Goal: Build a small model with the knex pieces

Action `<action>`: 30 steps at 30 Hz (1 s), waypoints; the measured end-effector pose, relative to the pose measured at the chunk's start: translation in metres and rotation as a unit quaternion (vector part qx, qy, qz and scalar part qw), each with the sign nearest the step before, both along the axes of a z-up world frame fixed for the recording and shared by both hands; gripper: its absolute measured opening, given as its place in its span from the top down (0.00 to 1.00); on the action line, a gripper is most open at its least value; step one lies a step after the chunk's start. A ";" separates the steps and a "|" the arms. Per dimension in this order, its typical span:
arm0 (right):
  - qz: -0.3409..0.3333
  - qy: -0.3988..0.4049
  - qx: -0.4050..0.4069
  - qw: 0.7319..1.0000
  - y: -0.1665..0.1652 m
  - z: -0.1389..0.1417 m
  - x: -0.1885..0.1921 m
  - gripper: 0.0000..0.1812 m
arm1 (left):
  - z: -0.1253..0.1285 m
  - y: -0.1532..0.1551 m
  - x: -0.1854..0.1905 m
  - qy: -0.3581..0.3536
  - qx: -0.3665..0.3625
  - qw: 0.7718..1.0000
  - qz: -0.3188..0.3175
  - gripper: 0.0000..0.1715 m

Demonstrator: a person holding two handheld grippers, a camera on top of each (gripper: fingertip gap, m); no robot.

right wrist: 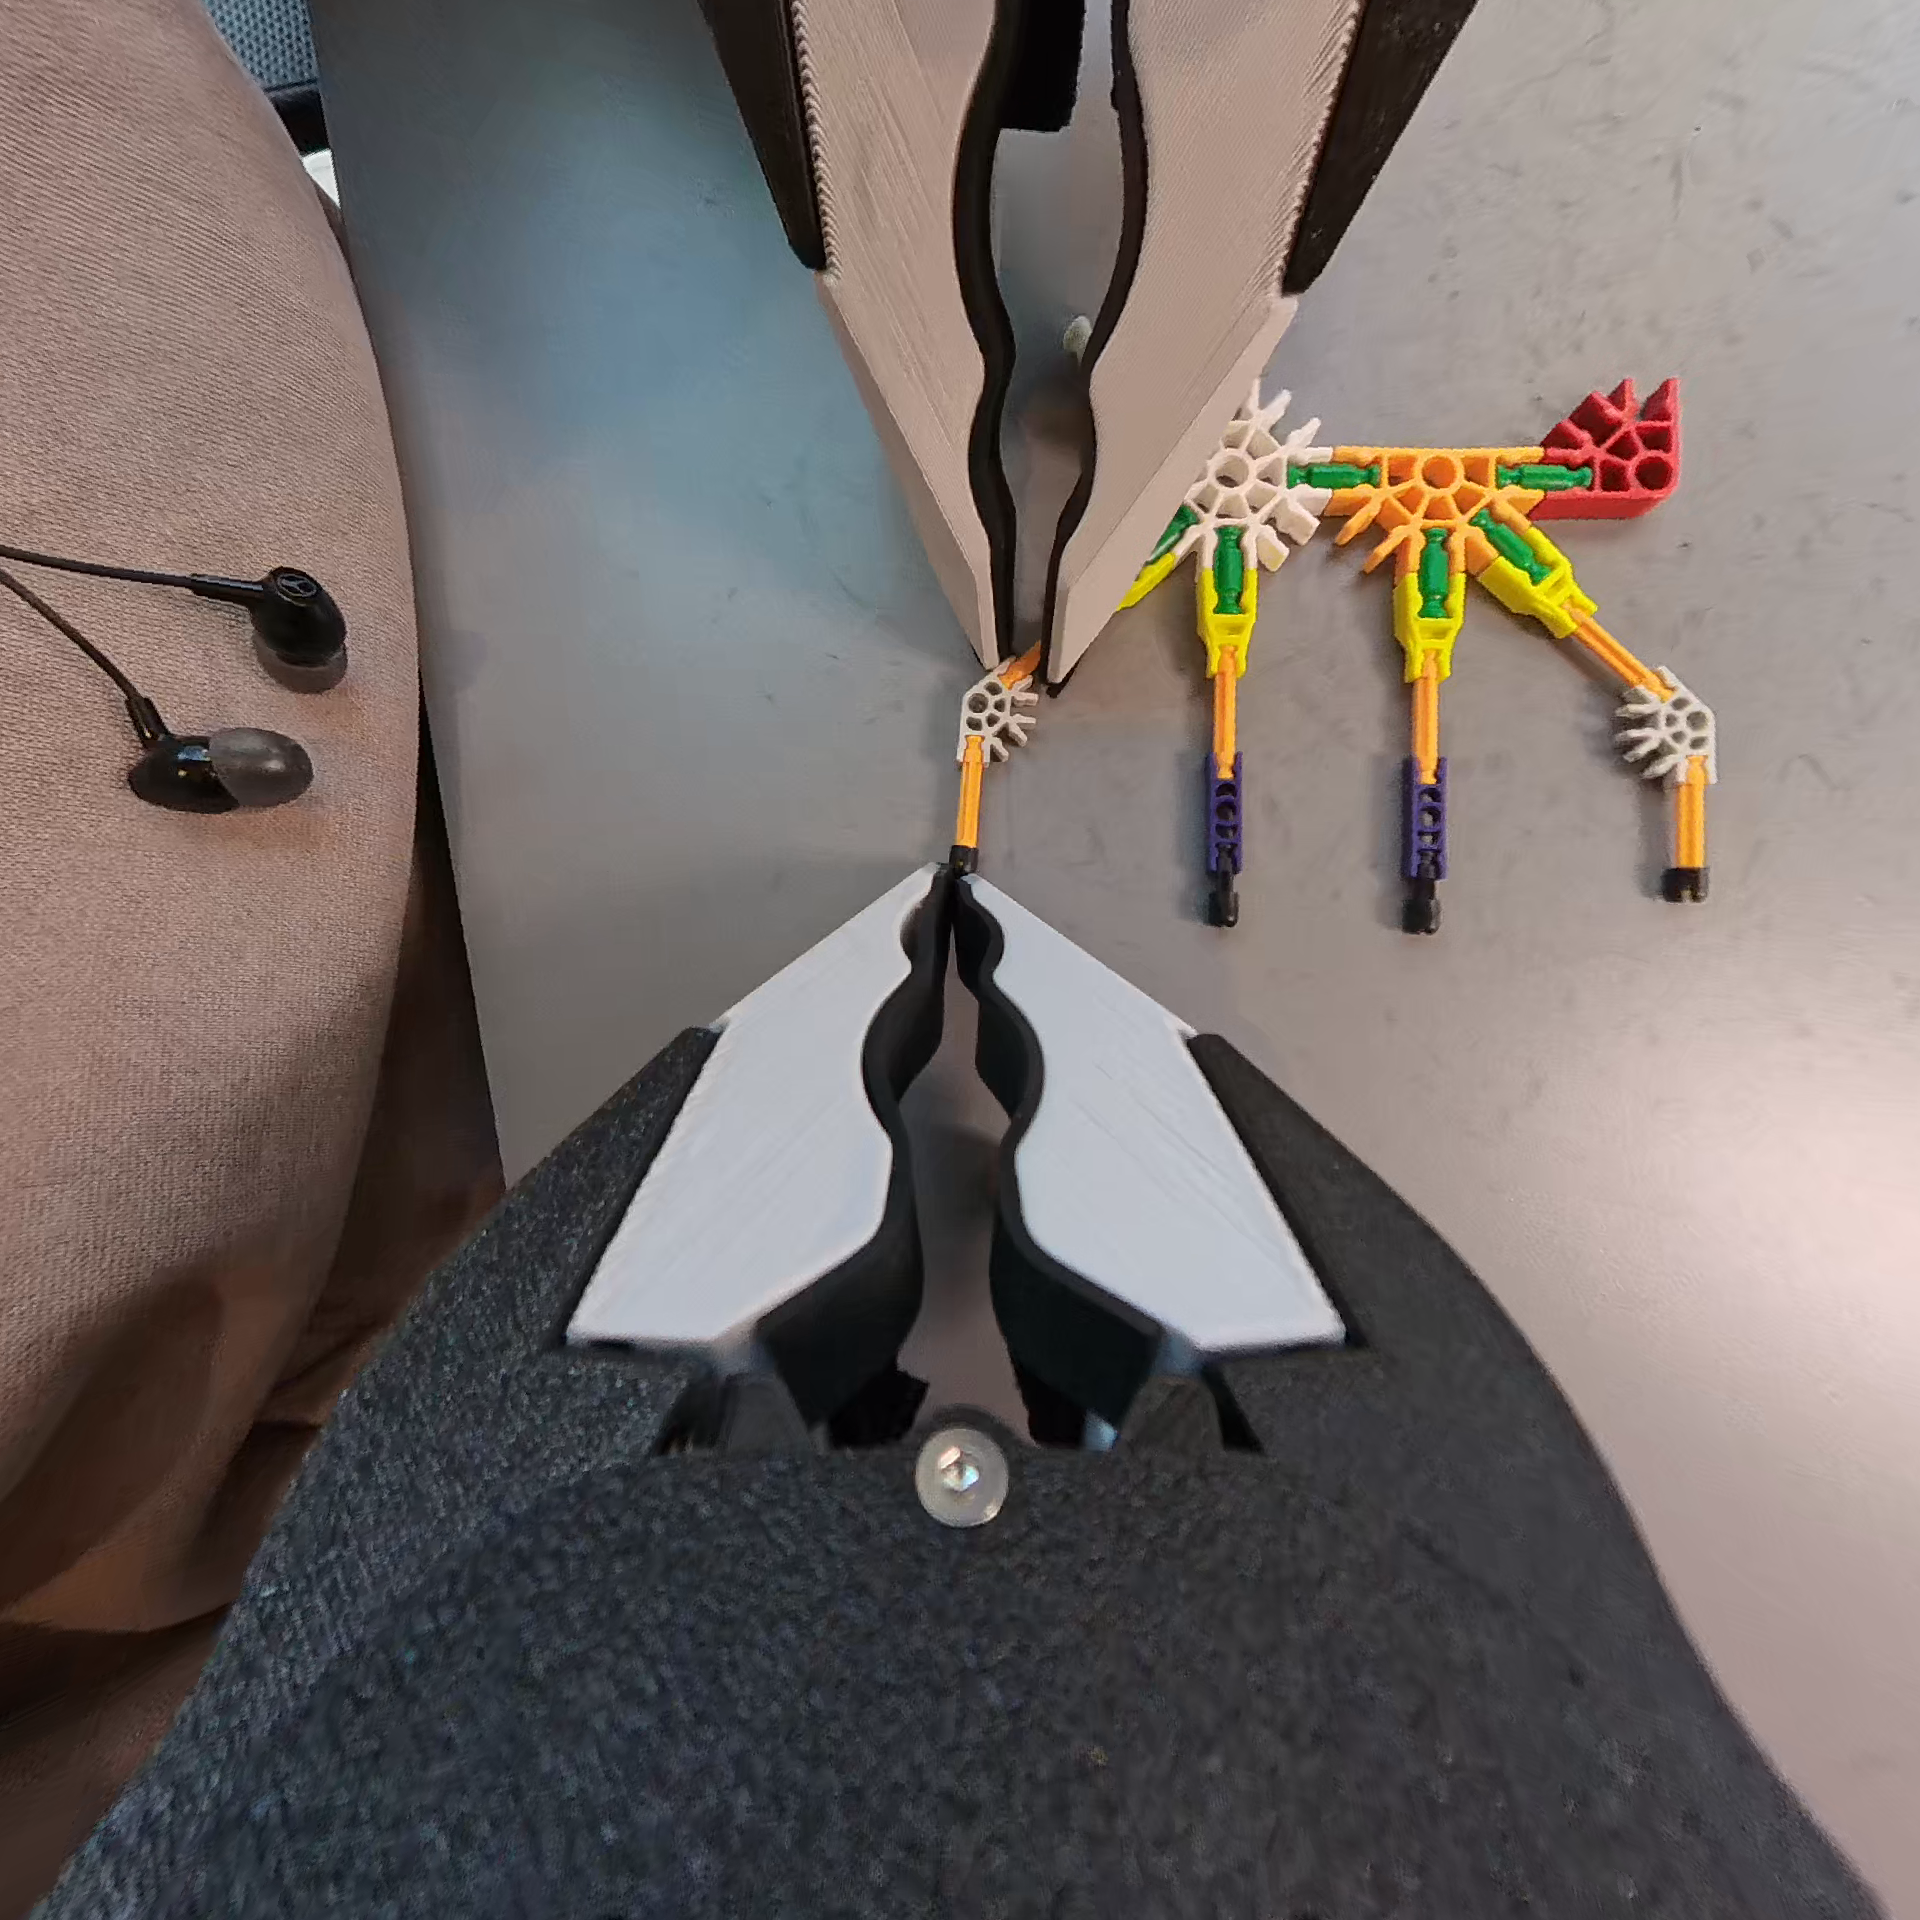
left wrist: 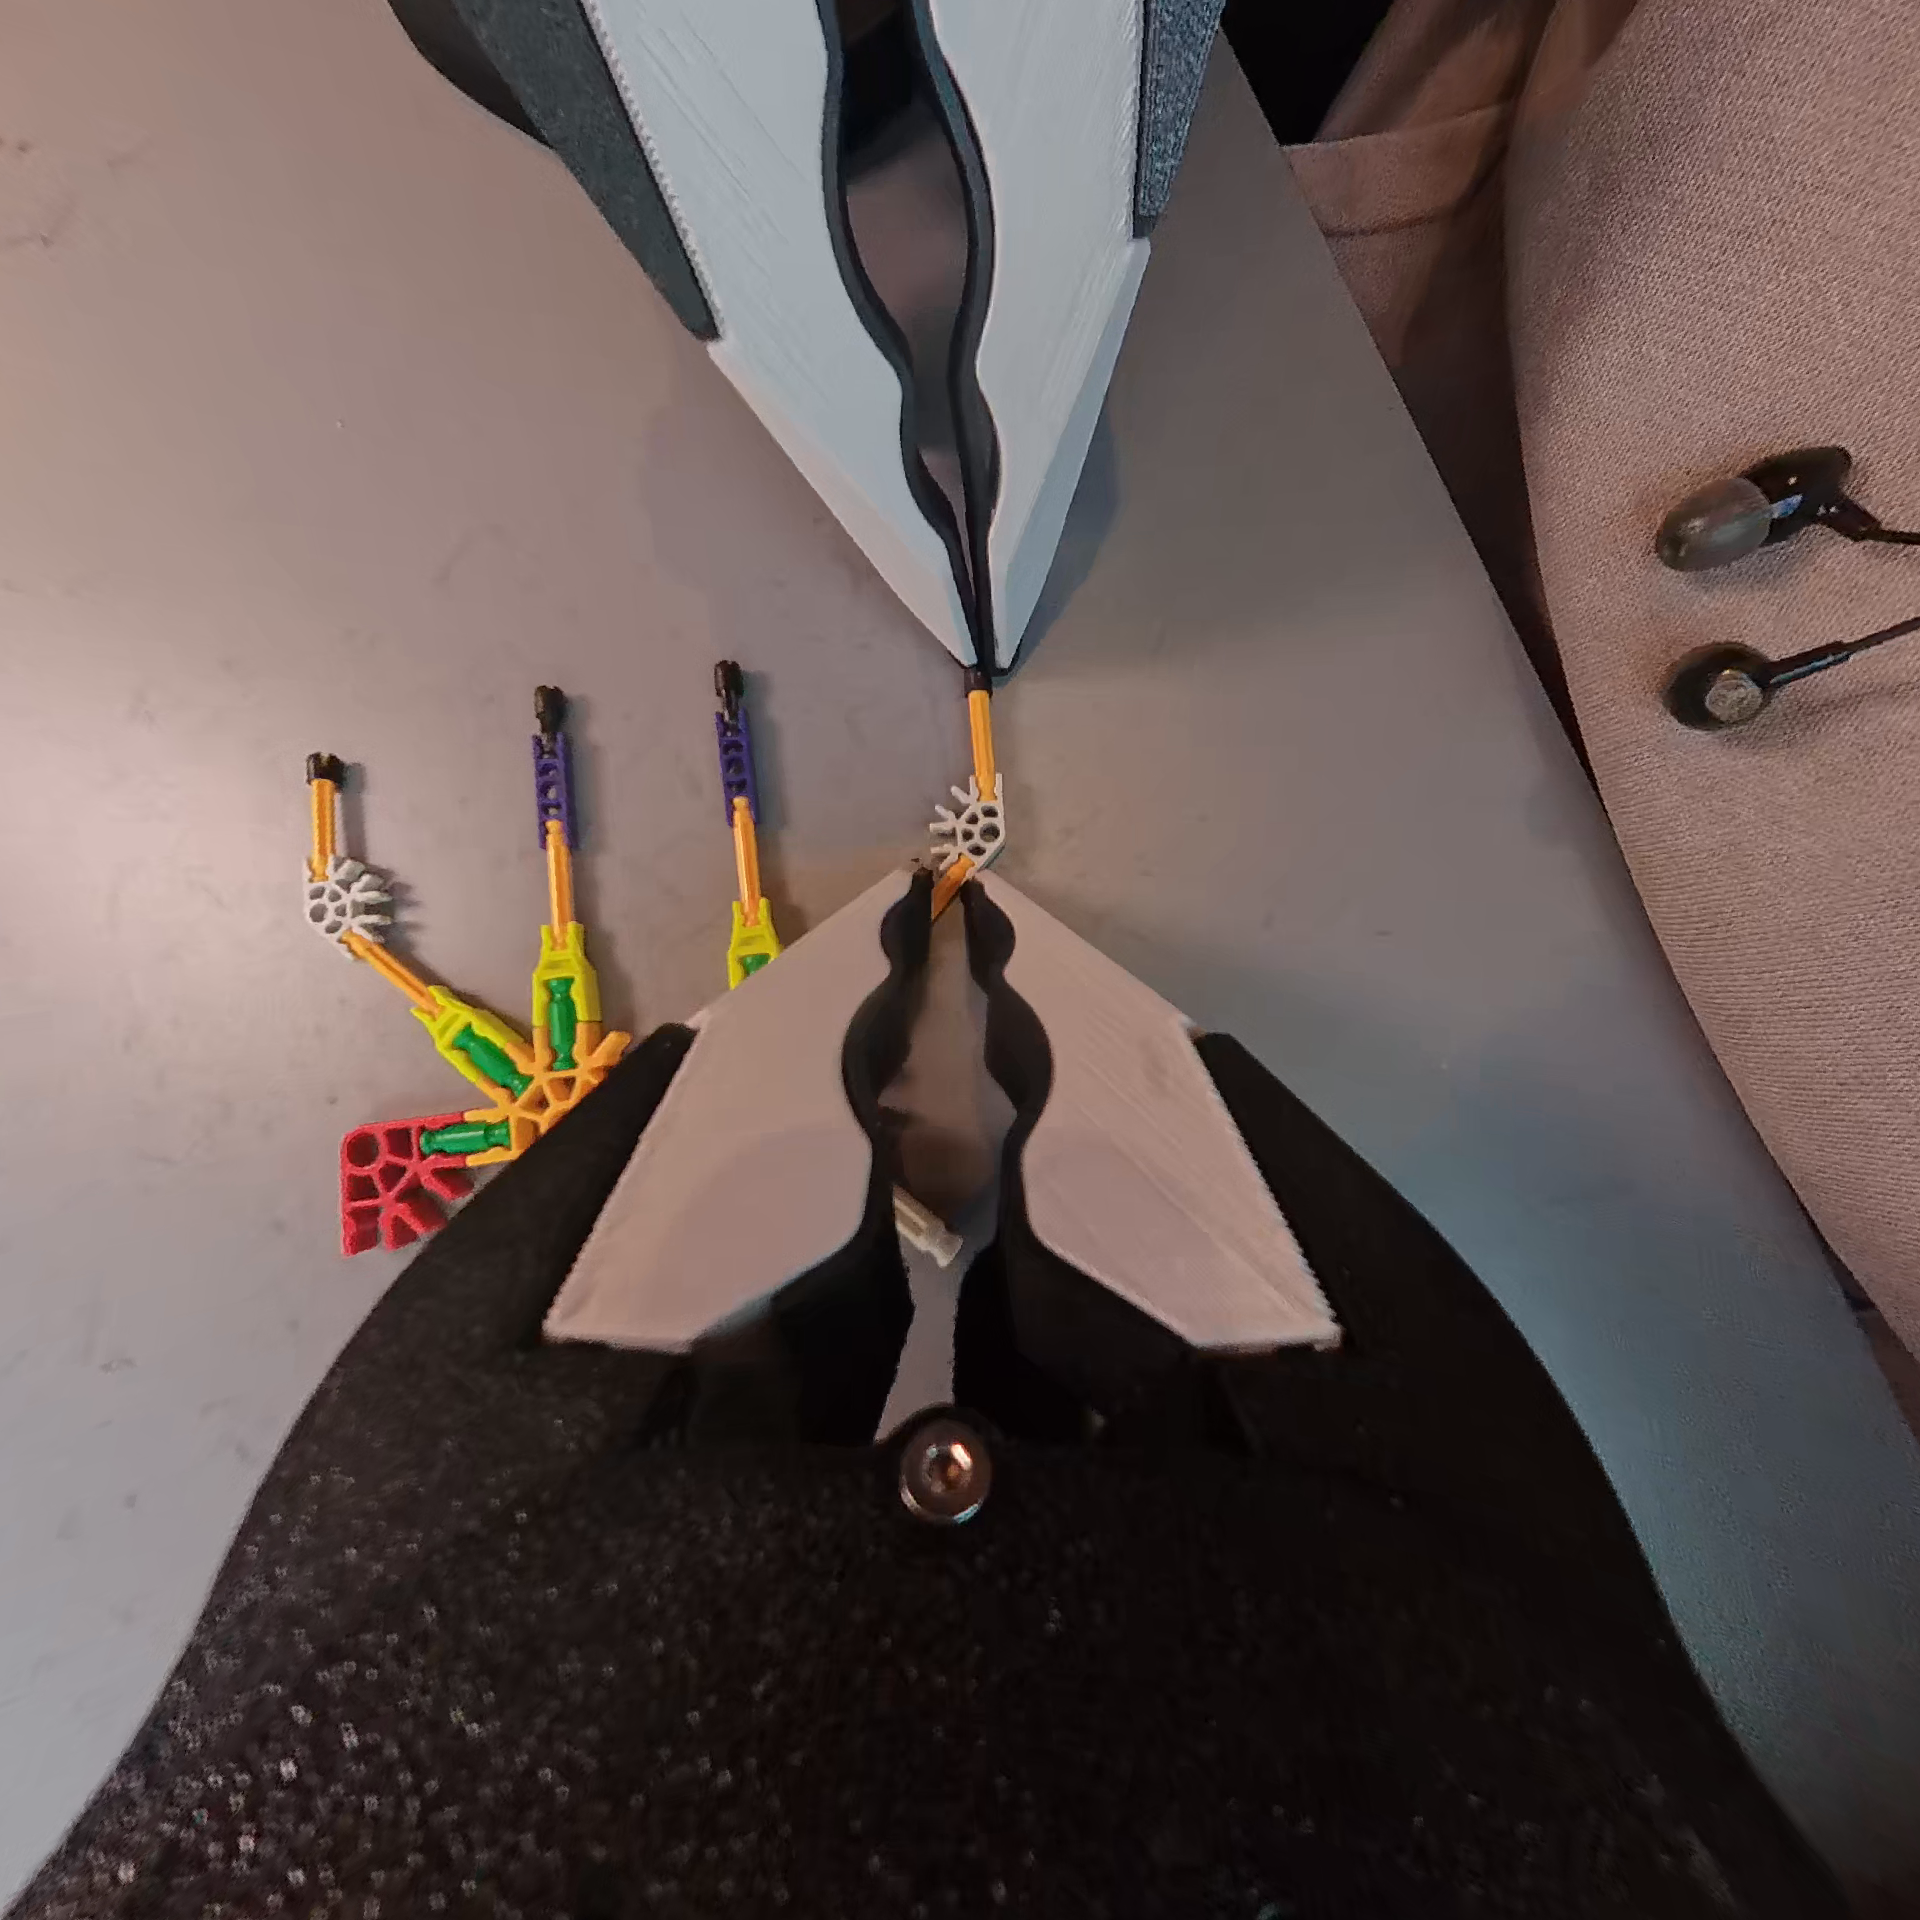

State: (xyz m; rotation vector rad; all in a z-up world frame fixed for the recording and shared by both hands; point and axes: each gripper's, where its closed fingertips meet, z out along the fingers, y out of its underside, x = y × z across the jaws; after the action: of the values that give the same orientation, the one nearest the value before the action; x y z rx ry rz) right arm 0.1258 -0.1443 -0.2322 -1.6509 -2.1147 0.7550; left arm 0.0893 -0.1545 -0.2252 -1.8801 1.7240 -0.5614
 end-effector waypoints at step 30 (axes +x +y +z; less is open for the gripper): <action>-0.071 0.010 0.037 0.997 0.008 0.001 -0.002 0.95 | -0.001 0.000 -0.001 0.036 0.049 0.998 0.017 0.97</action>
State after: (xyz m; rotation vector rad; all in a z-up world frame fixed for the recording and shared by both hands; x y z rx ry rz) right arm 0.1241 -0.1364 -0.2310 -1.7246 -1.9639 0.6391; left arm 0.0885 -0.1549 -0.2262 -1.8778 1.7284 -0.3937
